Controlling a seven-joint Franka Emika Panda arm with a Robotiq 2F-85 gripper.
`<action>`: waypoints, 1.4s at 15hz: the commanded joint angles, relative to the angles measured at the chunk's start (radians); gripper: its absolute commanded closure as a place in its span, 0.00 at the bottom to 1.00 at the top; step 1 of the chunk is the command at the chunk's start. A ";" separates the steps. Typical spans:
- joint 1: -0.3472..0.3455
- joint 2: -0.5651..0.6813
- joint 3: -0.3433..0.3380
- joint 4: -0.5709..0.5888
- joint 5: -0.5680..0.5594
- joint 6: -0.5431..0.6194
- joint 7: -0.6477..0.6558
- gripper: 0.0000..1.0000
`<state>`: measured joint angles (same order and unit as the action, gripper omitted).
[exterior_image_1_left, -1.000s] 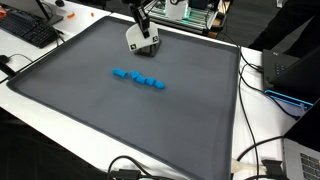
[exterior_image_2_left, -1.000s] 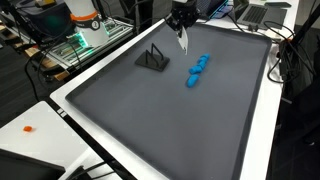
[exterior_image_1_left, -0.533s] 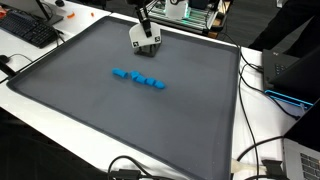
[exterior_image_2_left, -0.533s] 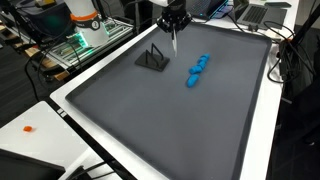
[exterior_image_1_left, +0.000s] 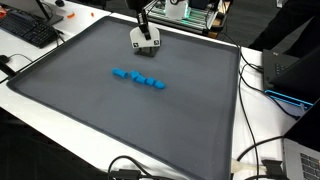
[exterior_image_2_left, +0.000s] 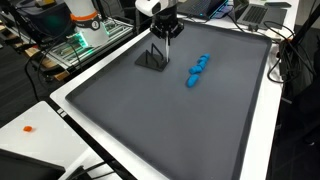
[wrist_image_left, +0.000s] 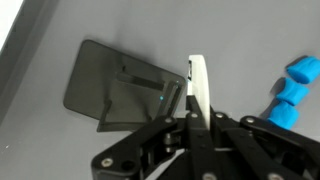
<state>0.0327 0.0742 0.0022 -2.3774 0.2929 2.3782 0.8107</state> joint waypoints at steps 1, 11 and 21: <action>-0.006 -0.024 -0.003 -0.061 0.039 0.063 0.049 0.99; -0.023 -0.004 -0.010 -0.113 0.139 0.148 0.083 0.99; -0.024 0.043 -0.007 -0.113 0.191 0.206 0.079 0.99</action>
<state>0.0095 0.1086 -0.0079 -2.4741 0.4576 2.5469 0.8922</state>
